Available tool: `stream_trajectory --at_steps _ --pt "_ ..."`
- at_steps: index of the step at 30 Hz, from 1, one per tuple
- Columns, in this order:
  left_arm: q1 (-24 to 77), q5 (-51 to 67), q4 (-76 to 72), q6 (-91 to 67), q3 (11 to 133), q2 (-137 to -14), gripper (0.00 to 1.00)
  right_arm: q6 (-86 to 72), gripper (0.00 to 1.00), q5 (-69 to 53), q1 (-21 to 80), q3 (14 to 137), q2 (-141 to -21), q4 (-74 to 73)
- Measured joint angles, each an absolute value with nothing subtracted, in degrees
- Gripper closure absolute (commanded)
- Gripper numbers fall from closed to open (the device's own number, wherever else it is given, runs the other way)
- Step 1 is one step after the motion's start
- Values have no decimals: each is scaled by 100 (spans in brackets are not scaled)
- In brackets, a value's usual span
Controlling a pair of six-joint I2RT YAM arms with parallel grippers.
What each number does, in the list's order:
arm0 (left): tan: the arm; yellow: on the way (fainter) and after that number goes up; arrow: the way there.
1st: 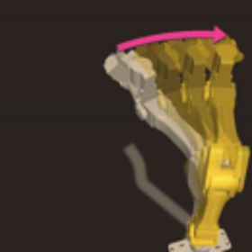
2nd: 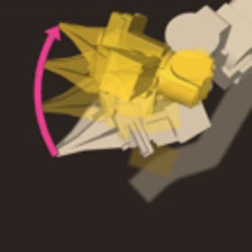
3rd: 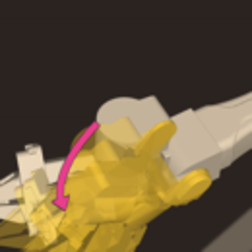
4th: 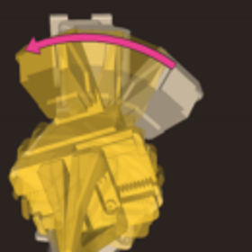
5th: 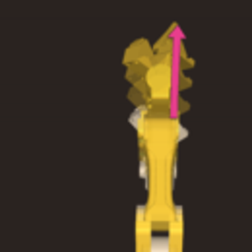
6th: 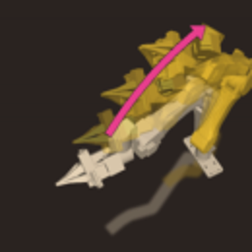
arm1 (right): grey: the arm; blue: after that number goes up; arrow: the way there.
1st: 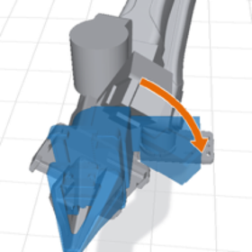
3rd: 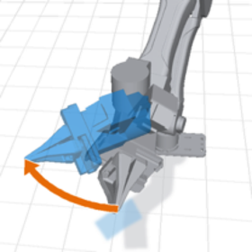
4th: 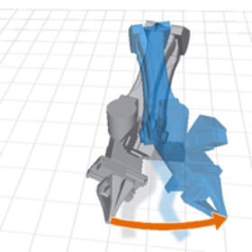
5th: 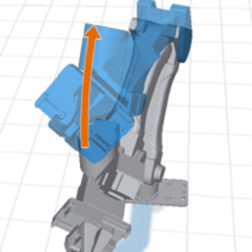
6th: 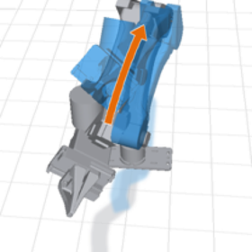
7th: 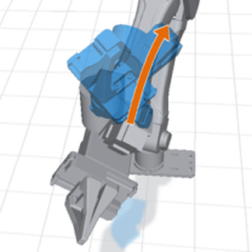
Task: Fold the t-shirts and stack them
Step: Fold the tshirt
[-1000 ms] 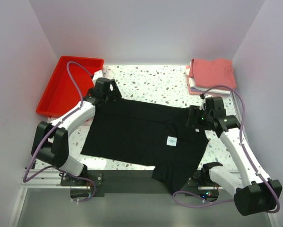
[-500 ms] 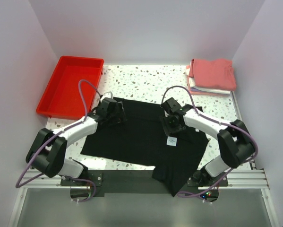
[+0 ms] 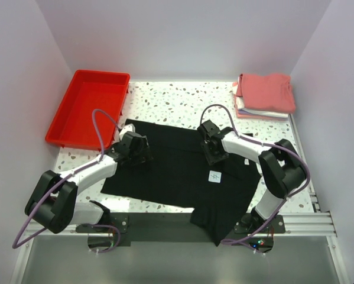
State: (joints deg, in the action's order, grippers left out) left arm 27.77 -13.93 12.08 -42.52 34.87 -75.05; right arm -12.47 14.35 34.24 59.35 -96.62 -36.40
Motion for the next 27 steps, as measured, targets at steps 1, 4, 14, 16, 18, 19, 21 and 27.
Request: stream_trajectory --at_steps 1,4,14,16,18,19,21,27 --pt "2777 -1413 1232 -4254 3474 -7505 0 -1238 57 1435 3424 5935 -9717 -3642" --pt "2777 -1448 1249 -4257 3472 -7502 0 -1229 57 1428 3424 5935 -9804 -3642" --pt "2777 -1525 1227 -4246 3336 -7223 0 -1232 82 1612 3428 6020 -9937 -3638" --pt "2777 -1527 1188 -4246 3229 -6984 0 -1232 91 1691 3428 6023 -9948 -3634" --pt "2777 -1531 1120 -4244 3114 -6702 0 -1243 97 1737 3428 6023 -9950 -3636" --pt "2777 -1540 1100 -4244 3055 -6532 0 -1245 98 1752 3428 6023 -9948 -3634" --pt "2777 -1581 1050 -4241 2969 -6235 0 -1249 99 1747 3428 6023 -9944 -3636" --pt "2777 -1850 899 -4110 2915 -5616 0 -1249 100 1500 3428 6023 -9609 -3693"
